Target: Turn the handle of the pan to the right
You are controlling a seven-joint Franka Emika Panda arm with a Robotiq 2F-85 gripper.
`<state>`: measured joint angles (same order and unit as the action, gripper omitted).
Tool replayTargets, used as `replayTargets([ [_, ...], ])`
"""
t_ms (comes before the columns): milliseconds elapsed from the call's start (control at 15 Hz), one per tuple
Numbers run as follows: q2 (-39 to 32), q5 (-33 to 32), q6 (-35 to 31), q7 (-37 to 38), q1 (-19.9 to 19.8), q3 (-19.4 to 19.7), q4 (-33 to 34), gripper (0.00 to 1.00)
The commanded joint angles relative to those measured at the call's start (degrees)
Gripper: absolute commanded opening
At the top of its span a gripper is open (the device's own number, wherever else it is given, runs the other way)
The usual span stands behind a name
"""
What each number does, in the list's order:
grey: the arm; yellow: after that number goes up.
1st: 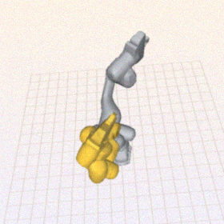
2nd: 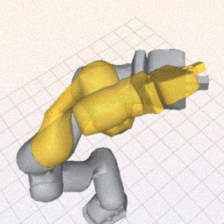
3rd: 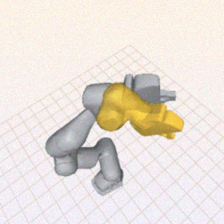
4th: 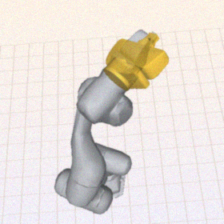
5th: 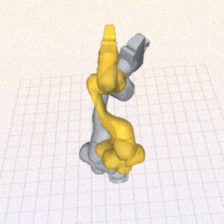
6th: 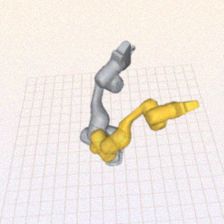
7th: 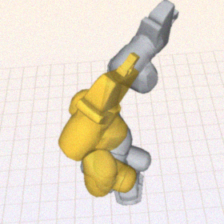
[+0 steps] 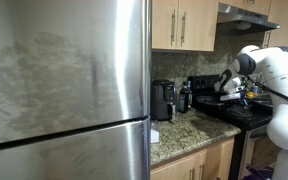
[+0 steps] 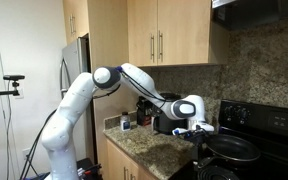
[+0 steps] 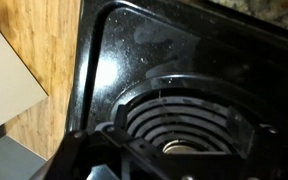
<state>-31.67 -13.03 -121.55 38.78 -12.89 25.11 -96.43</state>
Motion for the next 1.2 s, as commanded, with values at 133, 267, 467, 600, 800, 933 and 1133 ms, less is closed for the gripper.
replayTargets([
  [133, -3.0, -6.4, -0.3, 8.5, 0.8, 2.3, 6.3, 1.0],
  [267, -2.9, -8.8, 0.5, 10.0, 0.9, 1.8, 6.4, 1.0],
  [467, -1.9, -9.1, 0.6, 9.2, 0.9, -0.1, 5.0, 1.0],
  [600, -0.1, -6.0, -3.5, 7.7, 0.2, -2.8, 3.0, 1.0],
  [800, 2.3, 0.8, -7.9, 7.4, 0.4, -6.1, 1.5, 1.0],
  [933, 2.7, 5.8, -11.0, 7.2, 0.3, -8.3, 1.5, 1.0],
  [1133, 0.6, 5.6, -9.1, 8.7, 1.8, -7.1, 4.5, 1.0],
])
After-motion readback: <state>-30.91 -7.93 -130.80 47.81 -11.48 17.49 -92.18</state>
